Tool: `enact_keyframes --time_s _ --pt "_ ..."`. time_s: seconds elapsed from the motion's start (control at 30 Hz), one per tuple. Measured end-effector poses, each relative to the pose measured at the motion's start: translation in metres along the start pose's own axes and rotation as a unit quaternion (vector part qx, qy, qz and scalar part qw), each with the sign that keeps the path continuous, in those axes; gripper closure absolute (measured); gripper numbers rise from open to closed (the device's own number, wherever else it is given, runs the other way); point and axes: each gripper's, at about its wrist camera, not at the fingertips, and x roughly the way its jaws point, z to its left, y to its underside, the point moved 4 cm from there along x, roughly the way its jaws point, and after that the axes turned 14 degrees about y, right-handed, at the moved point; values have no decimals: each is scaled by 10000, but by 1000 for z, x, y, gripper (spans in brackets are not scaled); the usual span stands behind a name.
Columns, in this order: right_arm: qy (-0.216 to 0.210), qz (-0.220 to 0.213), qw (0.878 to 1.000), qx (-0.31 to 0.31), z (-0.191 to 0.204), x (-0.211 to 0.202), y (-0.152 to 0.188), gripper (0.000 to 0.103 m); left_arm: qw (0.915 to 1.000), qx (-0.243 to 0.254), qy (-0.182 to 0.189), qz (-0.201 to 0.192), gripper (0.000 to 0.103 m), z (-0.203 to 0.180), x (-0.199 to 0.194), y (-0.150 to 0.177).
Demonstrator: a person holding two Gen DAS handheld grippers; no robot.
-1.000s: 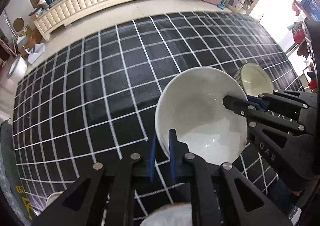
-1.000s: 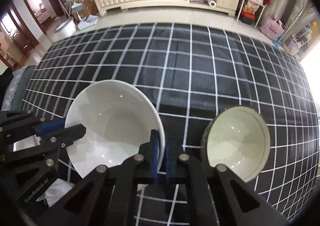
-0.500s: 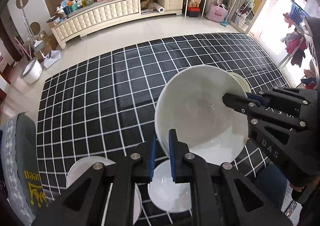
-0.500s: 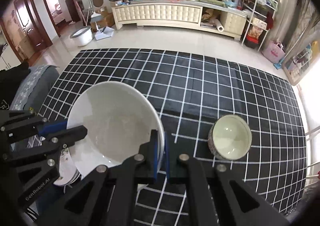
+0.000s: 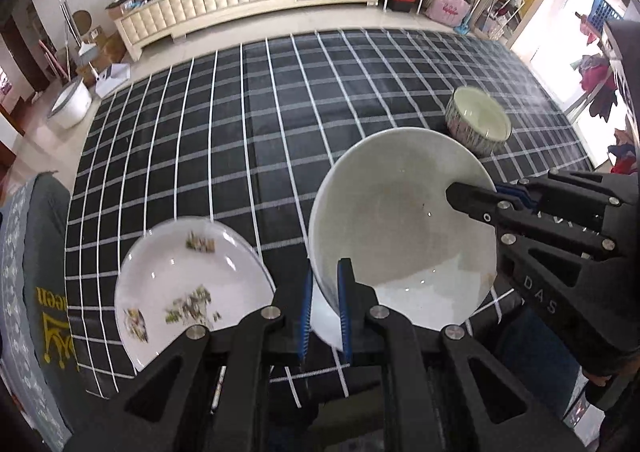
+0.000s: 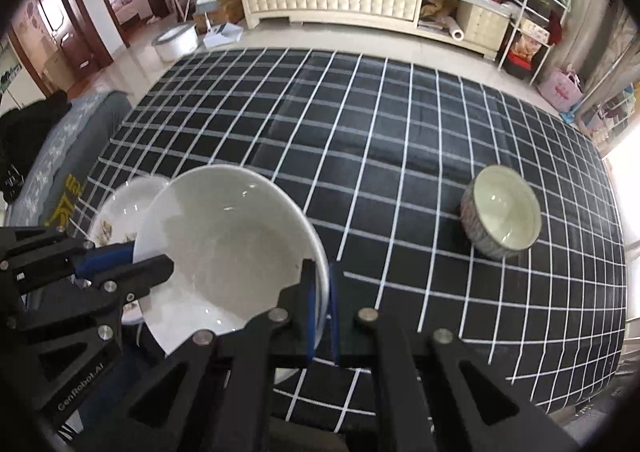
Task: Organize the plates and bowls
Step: 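Lift the cream bowl with both grippers and carry it to the white bowl, then lower the cream bowl into the white bowl and open both grippers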
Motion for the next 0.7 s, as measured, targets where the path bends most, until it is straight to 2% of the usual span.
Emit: enact_keyframes --time_s 0.37,0.7 --pt "-120 544 9984 -11 17 29 24 94 9987 -366 171 320 92 13 30 32" --pt "-384 1055 9936 134 25 48 28 94 9980 -392 87 492 92 19 38 37"
